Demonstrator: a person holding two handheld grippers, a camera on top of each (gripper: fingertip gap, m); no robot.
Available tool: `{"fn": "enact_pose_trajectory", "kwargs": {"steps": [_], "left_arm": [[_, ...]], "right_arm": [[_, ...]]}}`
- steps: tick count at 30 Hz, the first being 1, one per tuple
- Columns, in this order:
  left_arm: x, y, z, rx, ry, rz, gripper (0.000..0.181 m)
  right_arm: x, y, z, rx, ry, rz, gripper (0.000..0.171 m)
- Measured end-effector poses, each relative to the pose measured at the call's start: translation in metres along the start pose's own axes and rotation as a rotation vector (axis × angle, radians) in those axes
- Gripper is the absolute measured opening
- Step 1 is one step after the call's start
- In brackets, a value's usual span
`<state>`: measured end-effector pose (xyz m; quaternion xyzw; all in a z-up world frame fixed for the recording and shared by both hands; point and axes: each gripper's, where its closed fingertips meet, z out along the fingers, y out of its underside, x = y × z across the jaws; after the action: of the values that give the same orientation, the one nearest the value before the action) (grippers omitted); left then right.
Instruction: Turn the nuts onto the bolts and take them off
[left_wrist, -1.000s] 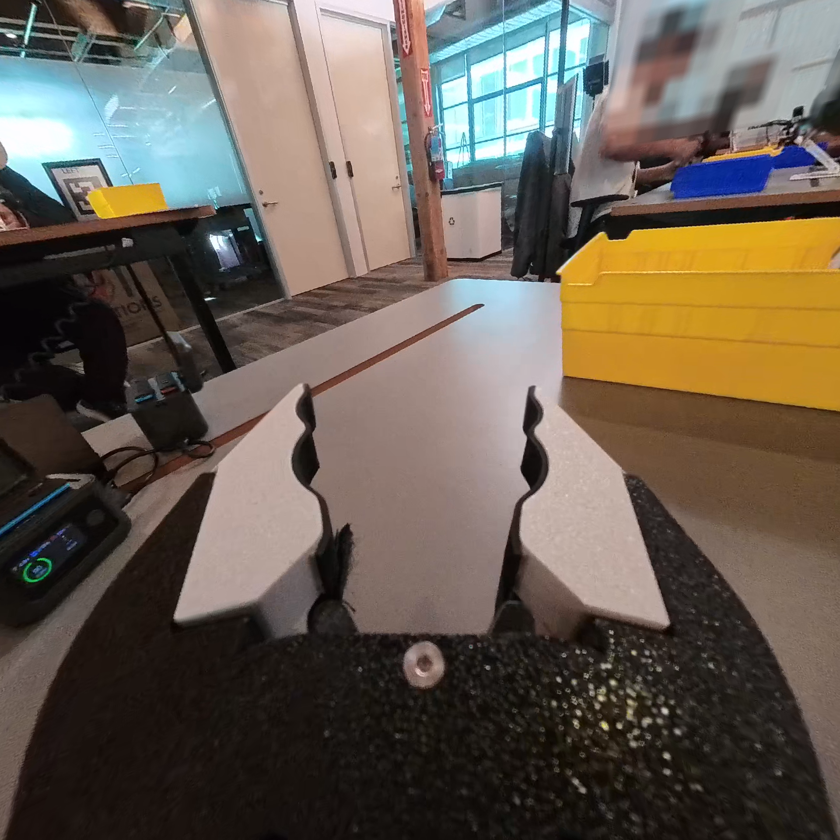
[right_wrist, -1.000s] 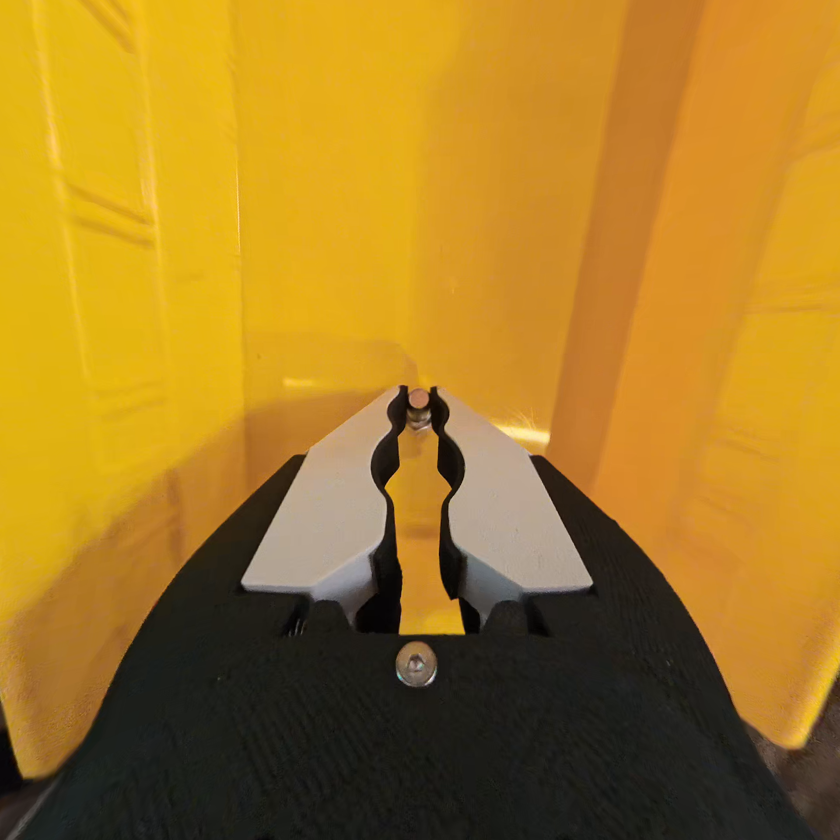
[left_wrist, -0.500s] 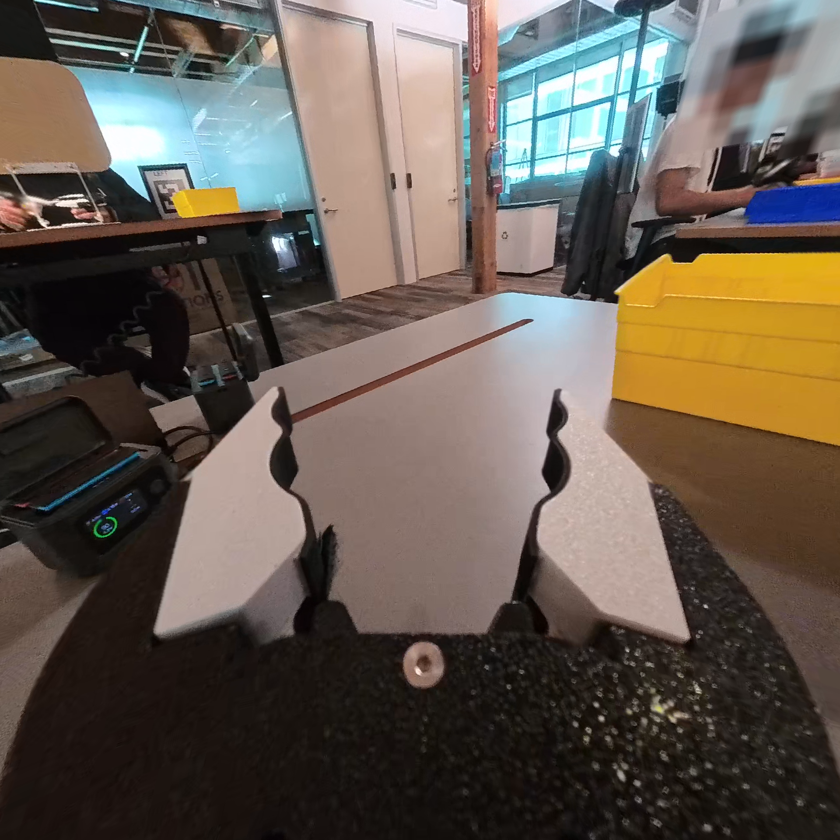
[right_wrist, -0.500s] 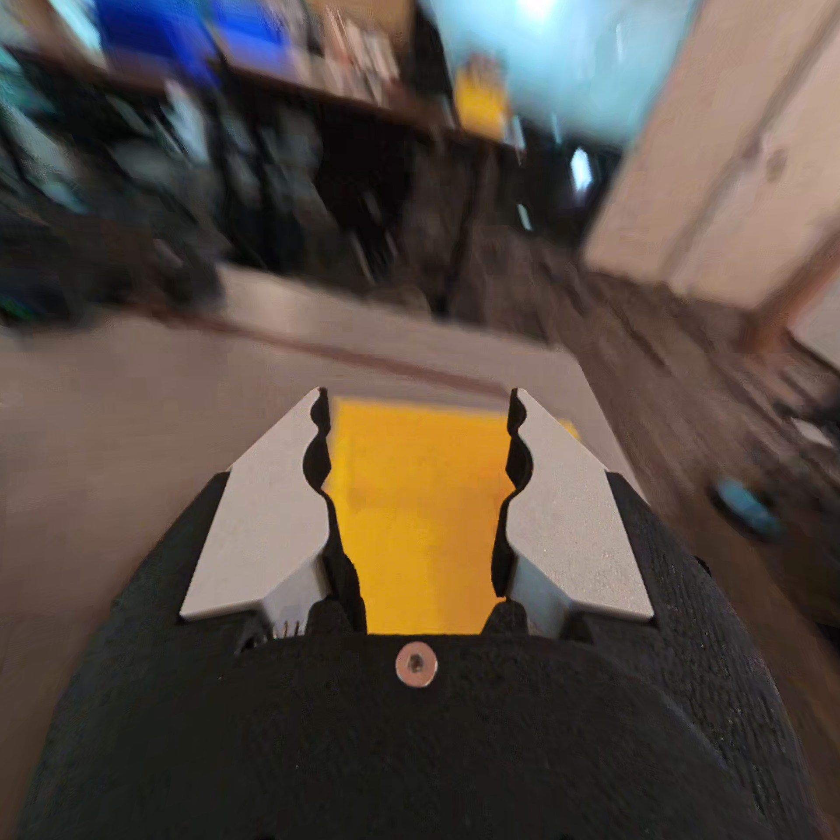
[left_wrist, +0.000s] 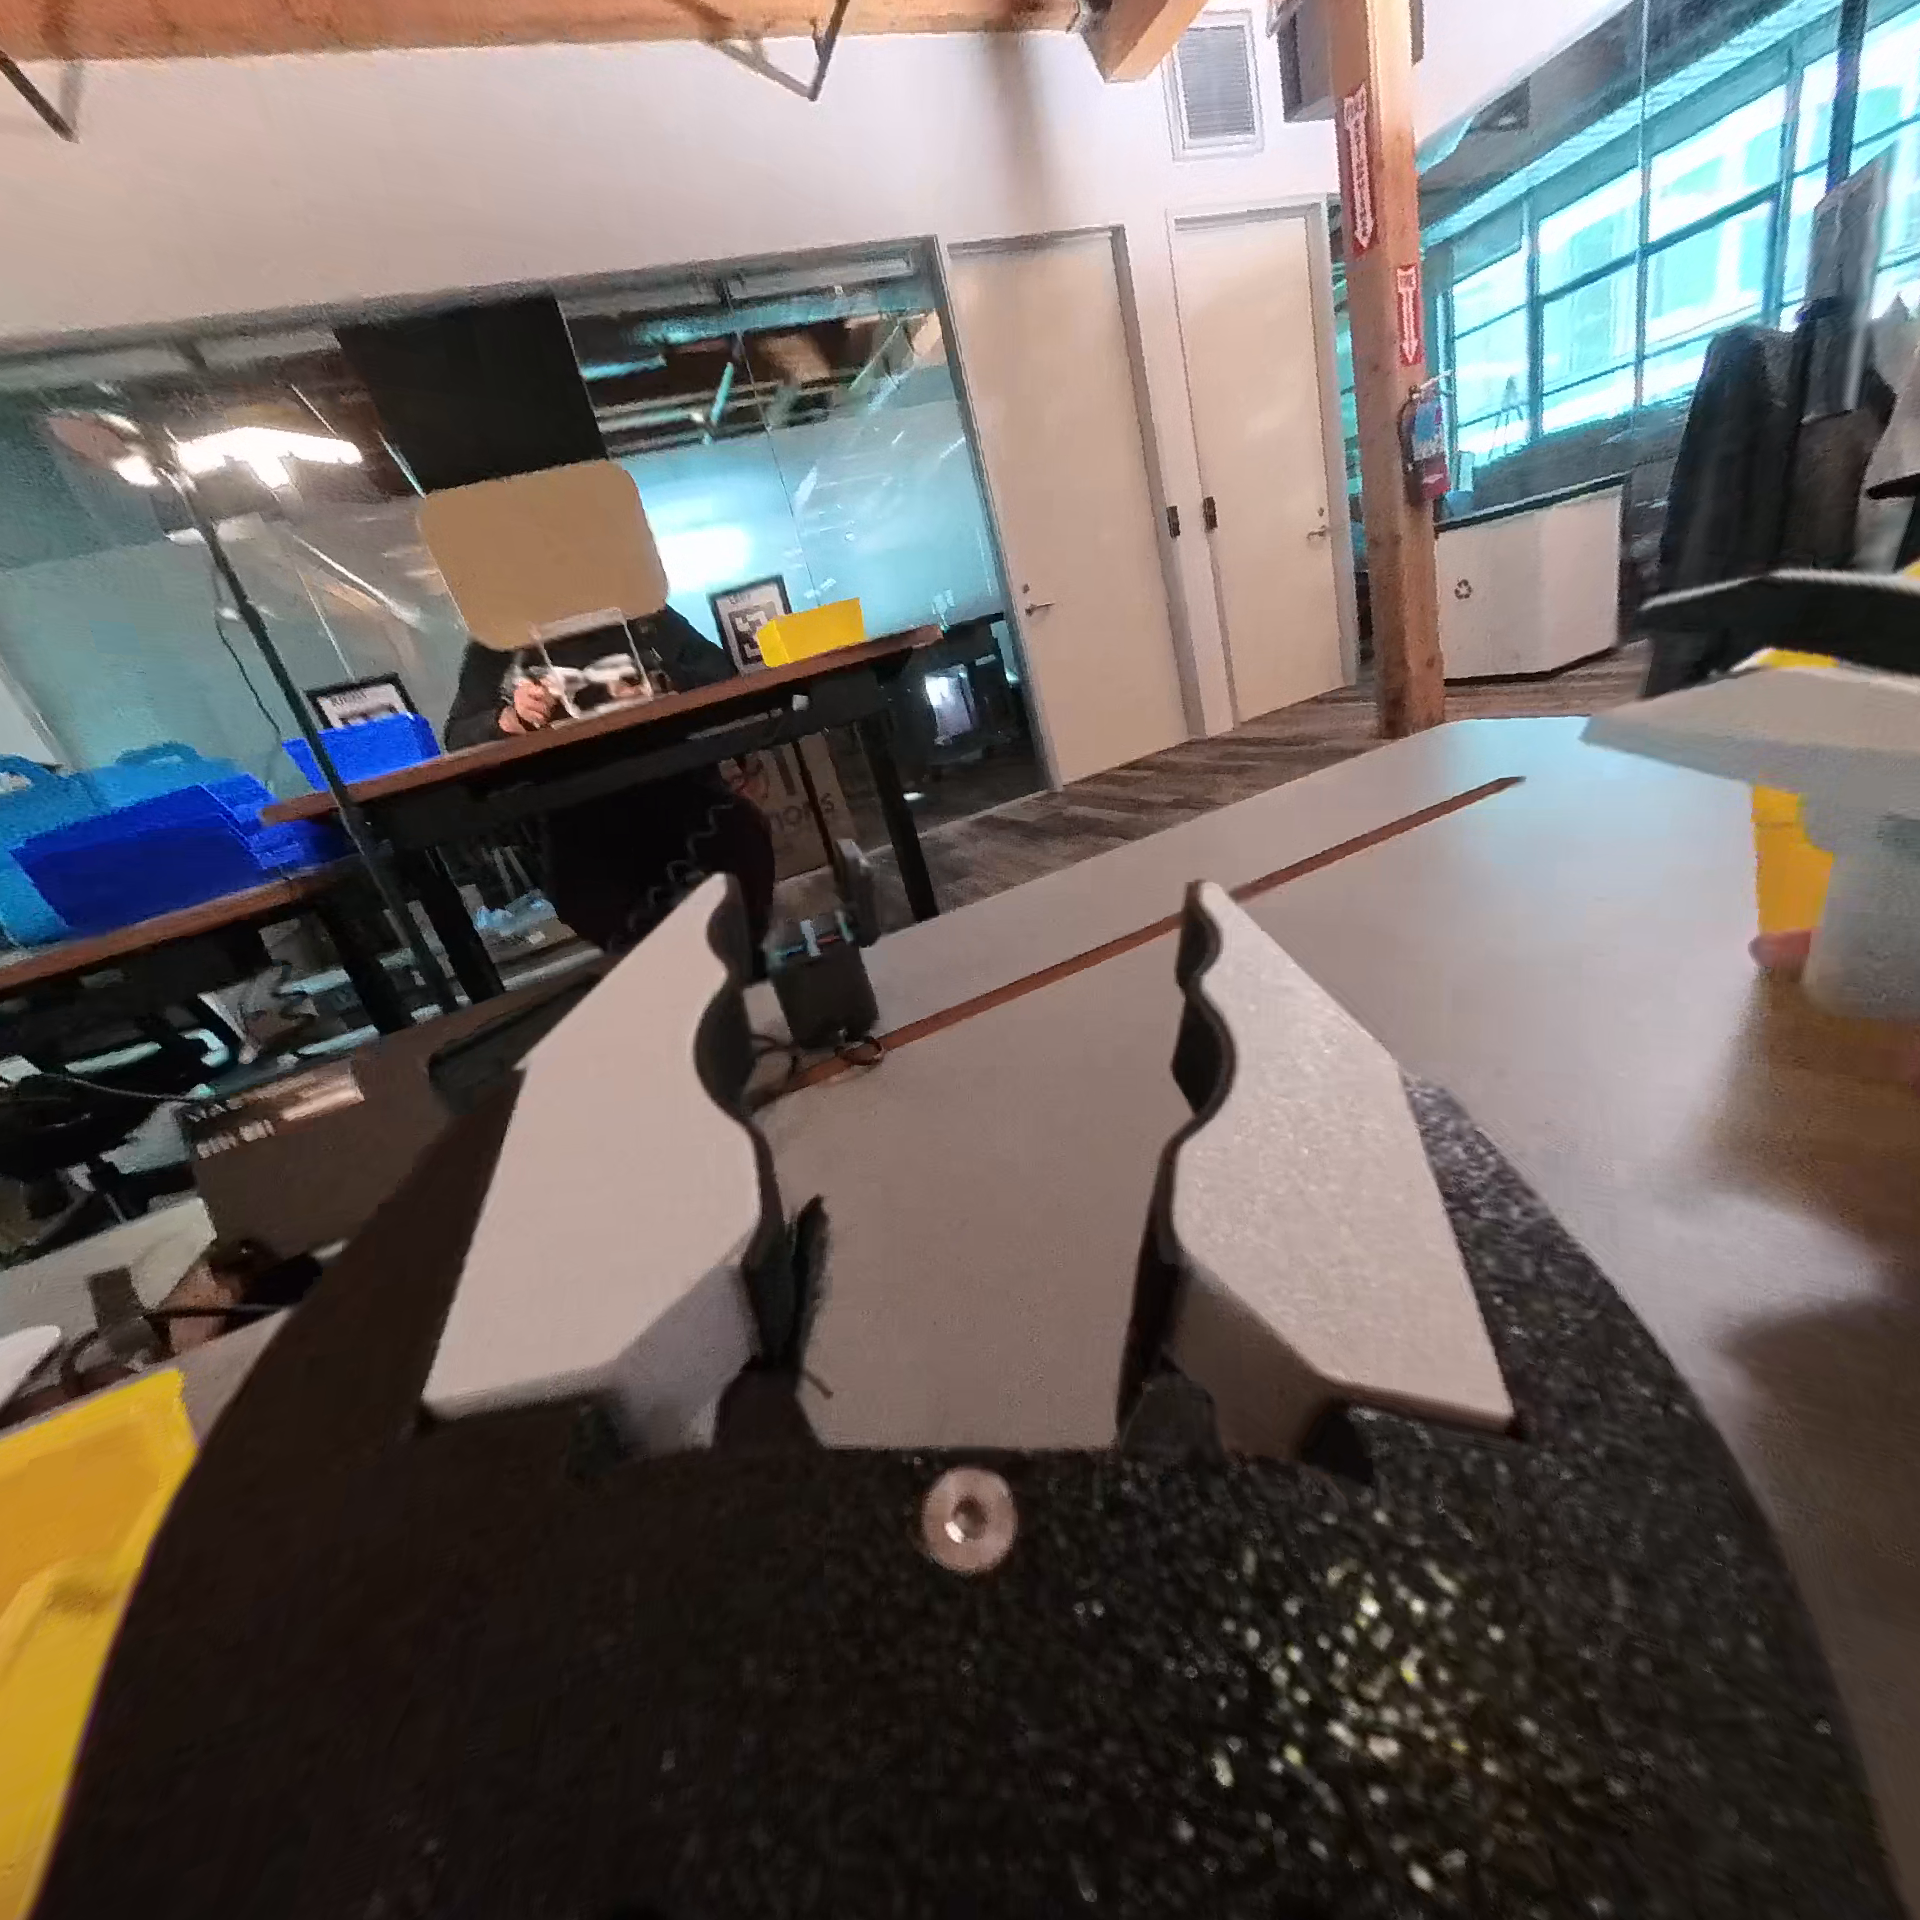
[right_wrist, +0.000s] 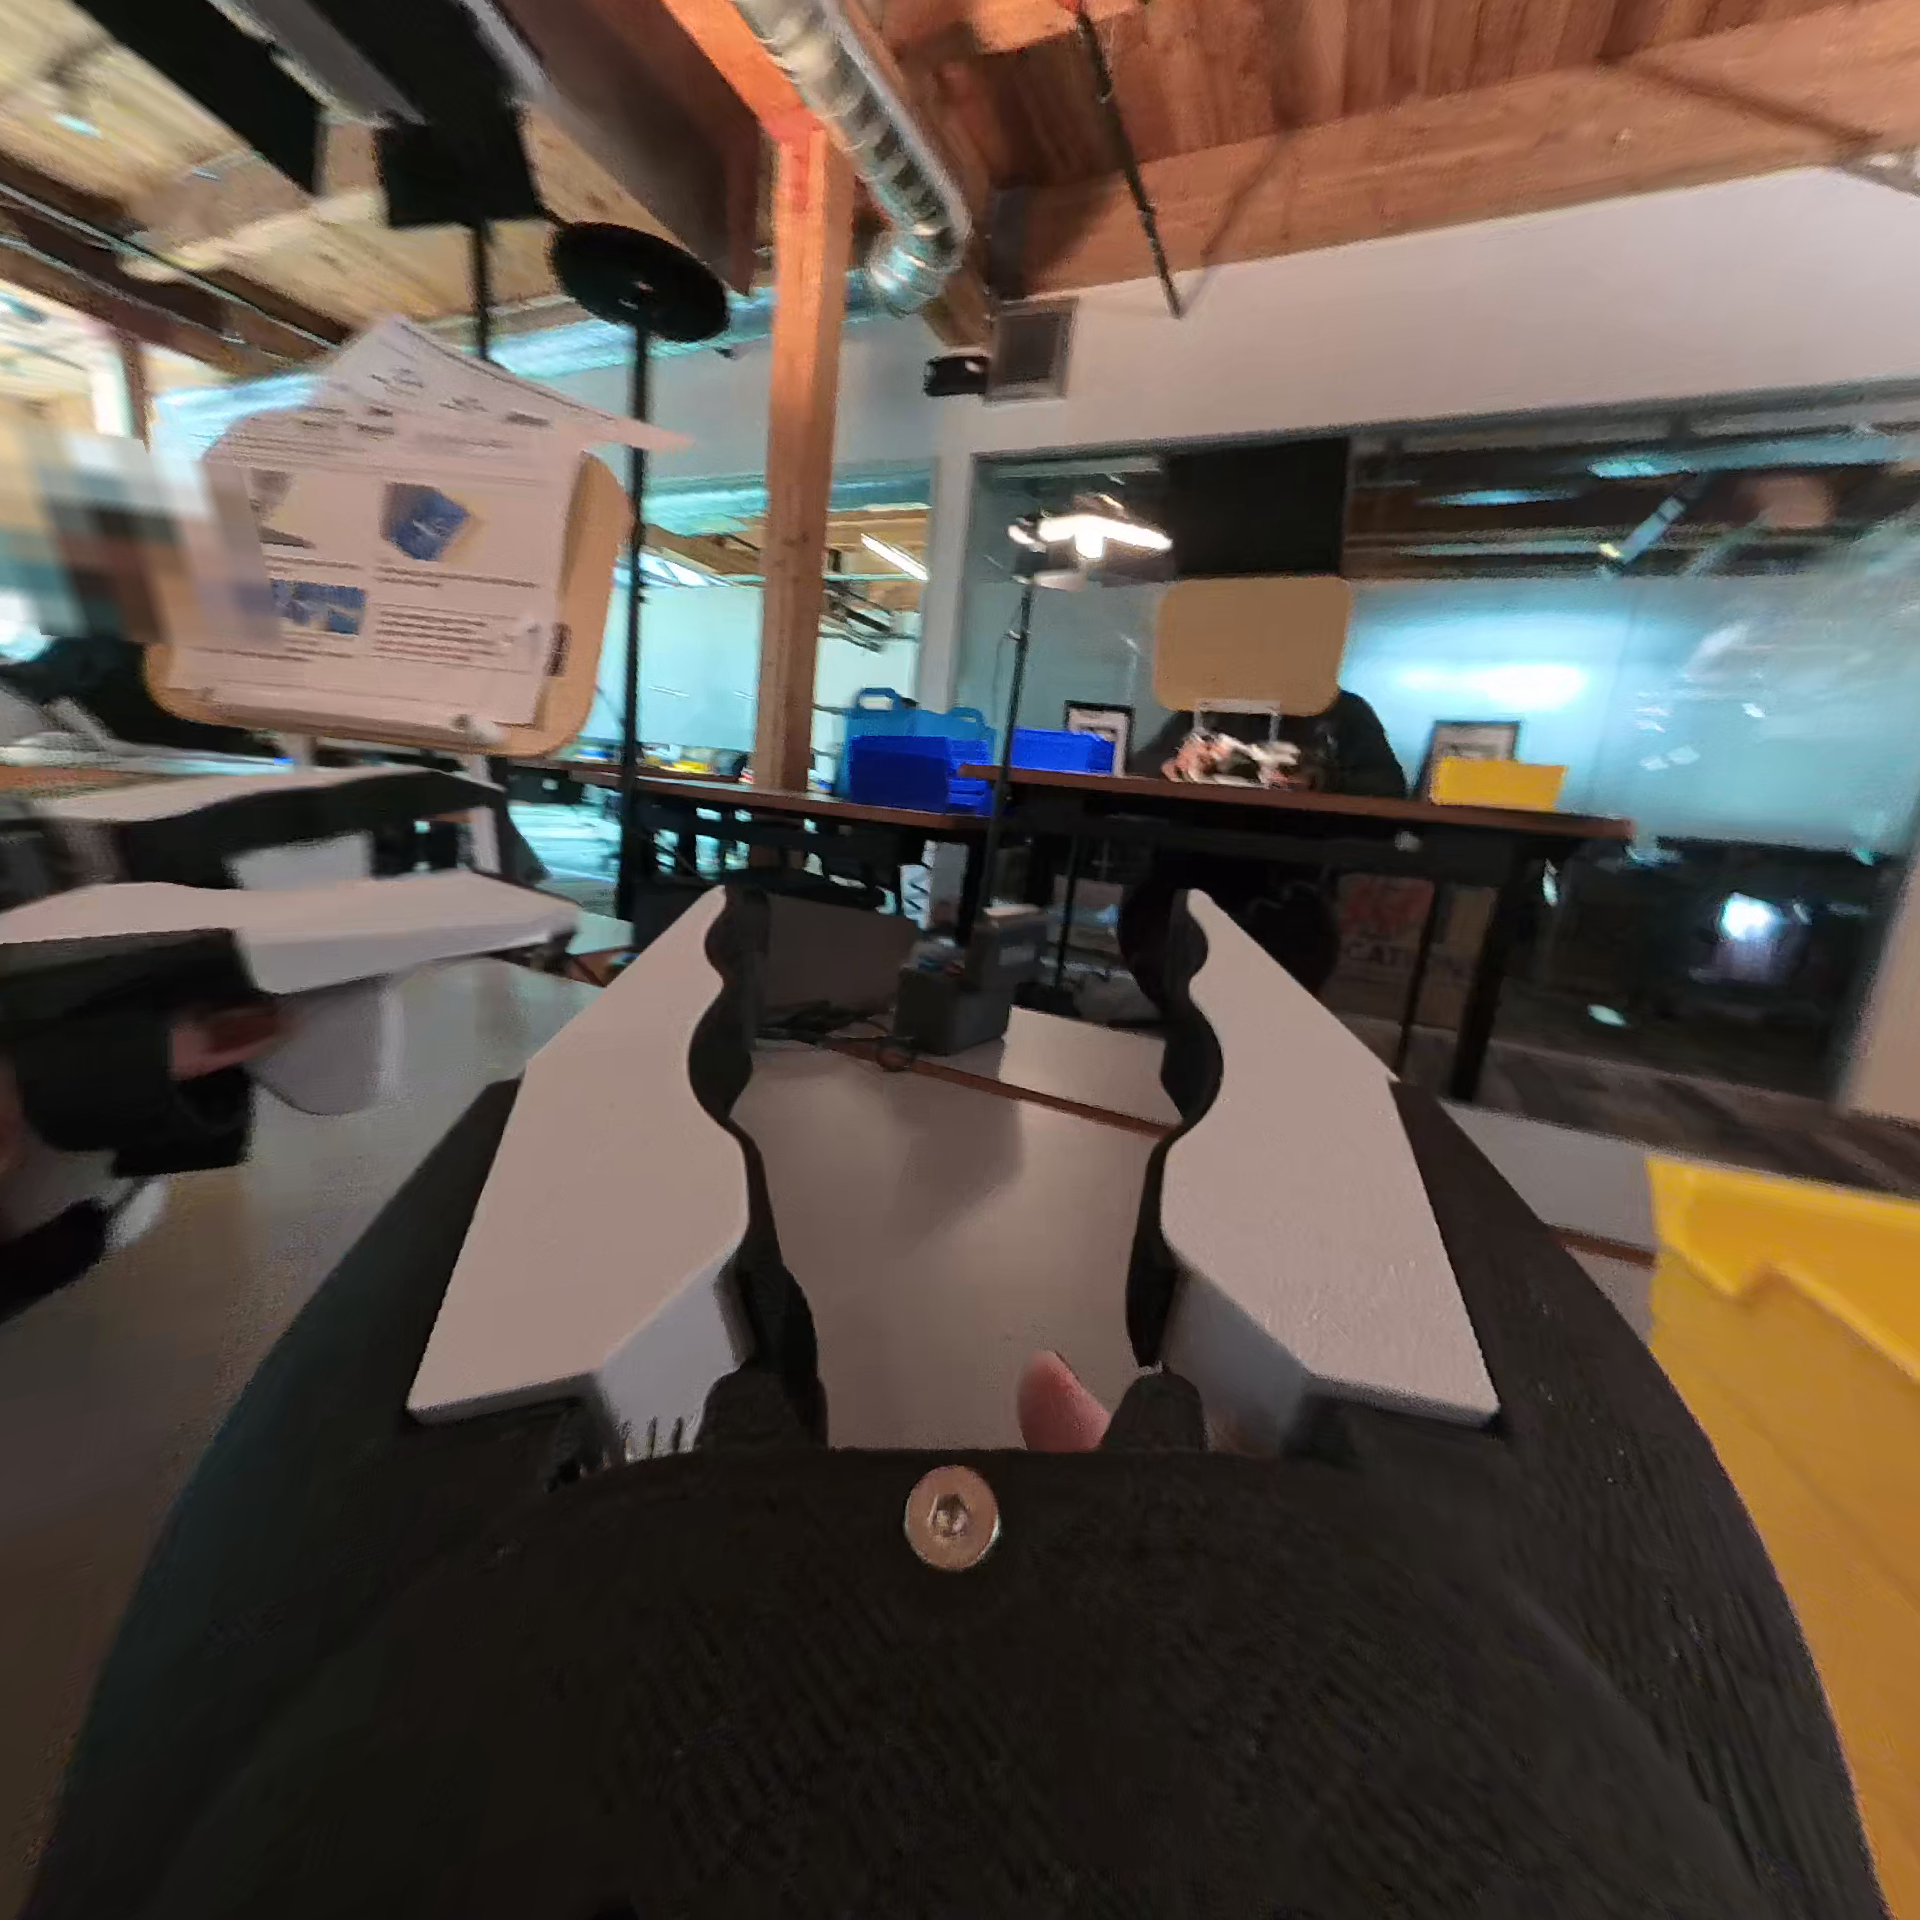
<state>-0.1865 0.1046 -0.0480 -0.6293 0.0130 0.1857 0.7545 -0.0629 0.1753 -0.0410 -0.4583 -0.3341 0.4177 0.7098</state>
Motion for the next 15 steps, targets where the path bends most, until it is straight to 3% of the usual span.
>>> {"fn": "enact_pose_trajectory", "kwargs": {"steps": [3,5,10,12,15], "left_arm": [[-0.002,-0.026,-0.012,0.12,-0.106,0.153,0.061],[0.004,-0.044,-0.018,0.154,-0.137,0.202,0.059],[0.028,-0.121,-0.059,0.182,-0.042,0.042,0.062],[0.013,-0.132,-0.077,0.082,-0.047,-0.01,0.057],[-0.043,-0.109,-0.099,-0.233,-0.08,-0.047,0.053]], "right_arm": [[-0.005,0.004,0.001,-0.033,-0.016,-0.009,0.081],[-0.008,-0.001,-0.002,-0.003,-0.015,-0.078,0.08],[-0.013,-0.002,-0.002,-0.004,-0.04,-0.066,0.08],[-0.012,-0.001,-0.003,-0.009,-0.038,-0.046,0.08],[-0.011,0.0,-0.002,-0.012,-0.035,-0.022,0.08]]}}
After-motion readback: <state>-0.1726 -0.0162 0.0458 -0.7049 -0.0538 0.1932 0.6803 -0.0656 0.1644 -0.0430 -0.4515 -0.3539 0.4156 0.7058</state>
